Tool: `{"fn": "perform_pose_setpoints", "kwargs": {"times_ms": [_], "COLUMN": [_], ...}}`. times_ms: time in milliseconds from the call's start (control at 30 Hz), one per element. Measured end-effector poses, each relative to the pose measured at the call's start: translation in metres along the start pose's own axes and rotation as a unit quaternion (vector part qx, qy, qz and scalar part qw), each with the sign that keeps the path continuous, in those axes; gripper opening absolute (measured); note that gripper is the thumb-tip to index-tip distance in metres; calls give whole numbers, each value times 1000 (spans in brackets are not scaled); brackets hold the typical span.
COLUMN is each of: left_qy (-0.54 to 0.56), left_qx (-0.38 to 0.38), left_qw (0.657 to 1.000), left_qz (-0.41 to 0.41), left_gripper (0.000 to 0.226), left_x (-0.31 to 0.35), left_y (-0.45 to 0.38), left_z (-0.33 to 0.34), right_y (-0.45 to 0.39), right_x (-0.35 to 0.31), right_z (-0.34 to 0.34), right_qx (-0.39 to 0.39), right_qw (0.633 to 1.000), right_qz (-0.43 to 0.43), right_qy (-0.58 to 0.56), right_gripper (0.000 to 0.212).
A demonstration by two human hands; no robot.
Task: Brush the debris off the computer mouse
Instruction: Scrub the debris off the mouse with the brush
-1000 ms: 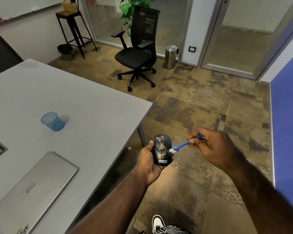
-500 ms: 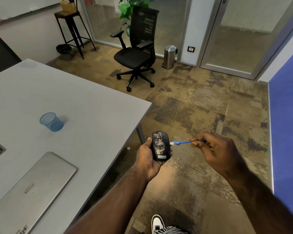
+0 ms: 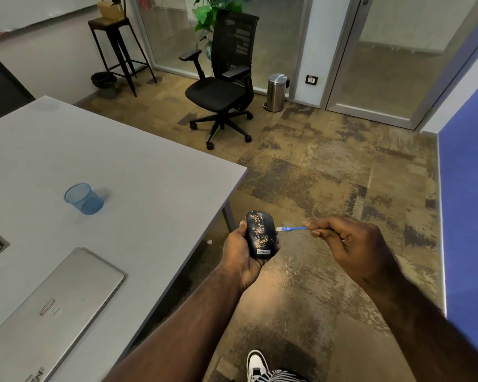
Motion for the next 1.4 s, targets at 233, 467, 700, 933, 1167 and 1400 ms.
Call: {"fn": "perform_pose_setpoints", "kwargs": {"times_ms": [233,467,700,933,1167,1400], "left_qy": [5,11,11,20,15,2], "left_qx": [3,2,-4,-11,-22,-18], "left_qw": [1000,1000,1000,1000,1000,1000], "left_qz": [11,14,18,13,6,7], "left_gripper": [55,48,58,56,55,59], "left_x": [3,6,7,6,6,2], "left_y": [-1,-2,-4,-2,-3,-7], "left_z": [2,-3,-2,0,-1,6], "right_y": [8,11,15,15,11,0], "right_x": [1,5,4,-3,-3,-21], "right_z": [14,12,20,17,11,30], "right_qx": [-67,13,-50,-22,53,7], "right_qw": [997,1000,999,1000,996,995], "right_qz": [24,8,2,-7,69,76], "right_qy": [12,-3,2,-19,-30,-67], "right_gripper": [22,18,17,18,18,13]}}
Point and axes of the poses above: each hand's wrist, its own y-axis away from the middle knuckle, its own z-axis out of the palm, x = y × z, the point moved 1 cm from there along -y, towards the middle knuckle, and after that the axes turned 12 degrees about -x, right-handed, at the moved point
